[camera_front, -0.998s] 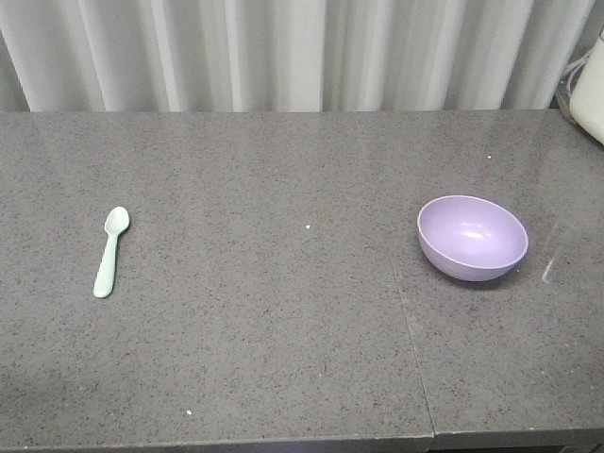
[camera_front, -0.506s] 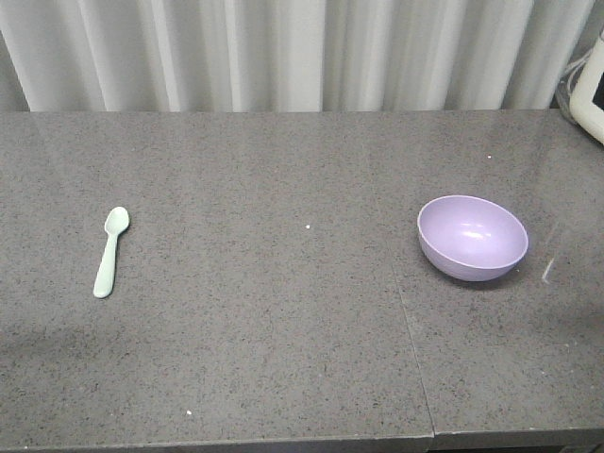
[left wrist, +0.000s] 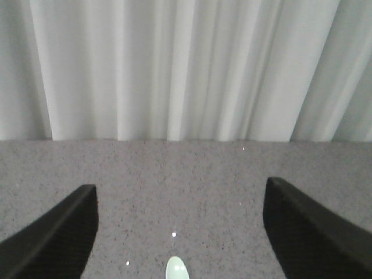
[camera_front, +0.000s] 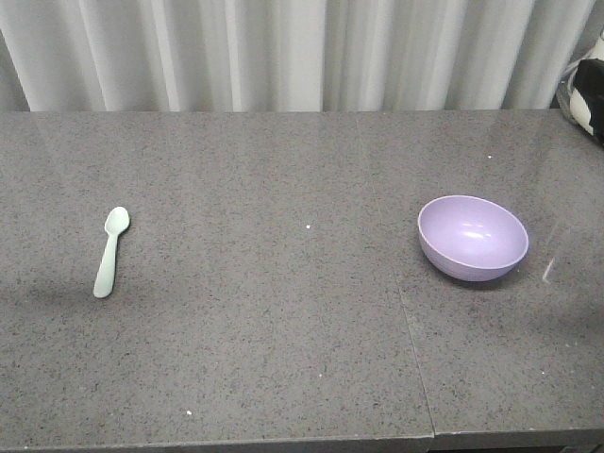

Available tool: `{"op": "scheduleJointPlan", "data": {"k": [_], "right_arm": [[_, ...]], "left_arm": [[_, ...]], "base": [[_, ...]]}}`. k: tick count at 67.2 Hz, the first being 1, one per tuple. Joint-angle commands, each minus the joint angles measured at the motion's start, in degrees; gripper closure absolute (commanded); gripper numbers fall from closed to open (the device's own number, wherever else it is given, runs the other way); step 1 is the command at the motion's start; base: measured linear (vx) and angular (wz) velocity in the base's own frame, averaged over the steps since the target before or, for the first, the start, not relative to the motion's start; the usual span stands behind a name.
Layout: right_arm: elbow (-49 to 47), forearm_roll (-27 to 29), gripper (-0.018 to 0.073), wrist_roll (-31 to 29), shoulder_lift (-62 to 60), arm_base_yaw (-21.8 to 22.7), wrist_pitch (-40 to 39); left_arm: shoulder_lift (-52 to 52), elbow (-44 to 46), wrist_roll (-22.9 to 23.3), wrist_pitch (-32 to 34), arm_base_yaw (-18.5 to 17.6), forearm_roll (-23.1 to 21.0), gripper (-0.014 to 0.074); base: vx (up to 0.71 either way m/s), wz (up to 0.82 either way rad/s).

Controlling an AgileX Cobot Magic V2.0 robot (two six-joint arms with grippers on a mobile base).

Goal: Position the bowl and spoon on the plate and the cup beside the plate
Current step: 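Lower the left gripper onto the pale green spoon and grasp it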

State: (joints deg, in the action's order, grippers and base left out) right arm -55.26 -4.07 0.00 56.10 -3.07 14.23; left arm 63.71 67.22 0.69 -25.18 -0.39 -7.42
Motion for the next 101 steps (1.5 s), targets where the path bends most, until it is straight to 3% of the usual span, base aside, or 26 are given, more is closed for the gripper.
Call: {"op": "scheduleJointPlan", "data": {"k": [1, 17, 36, 65, 78, 101], "right_arm": [[-2.45, -0.61, -0.0104, -0.47, 0.70, -0.08, -4.39], [-10.49, 0.04, -0.0056, 1.73, 9.51, -0.08, 7.91], [-10.72, -0.21, -0.0025, 2.37, 11.02, -0.08, 8.37], [-10.72, -0.34, -0.0025, 2.37, 11.02, -0.08, 9.17], [-10.72, -0.44, -0.0025, 2.37, 11.02, -0.08, 9.12], [-10.72, -0.44, -0.0025, 2.31, 11.02, -0.08, 9.01]], "left_arm": [[2.47, 5.29, 0.13, -0.70, -0.44, -0.94, 0.0020], [13.46, 19.00, -0.29, -14.14, -0.44, -0.94, 0.0021], [27.56, 25.10, -0.24, -24.92, -0.44, -1.03, 0.0021], [37.94, 25.10, -3.27, -27.80, -0.44, -1.13, 0.0021], [41.39, 25.10, -6.30, -27.70, -2.51, -0.40, 0.0021], [44.63, 25.04, -2.46, -28.65, -3.78, -0.34, 0.0021]], "base": [[0.00, 0.00], [0.00, 0.00], [0.00, 0.00], [0.00, 0.00], [0.00, 0.00], [0.00, 0.00]]}}
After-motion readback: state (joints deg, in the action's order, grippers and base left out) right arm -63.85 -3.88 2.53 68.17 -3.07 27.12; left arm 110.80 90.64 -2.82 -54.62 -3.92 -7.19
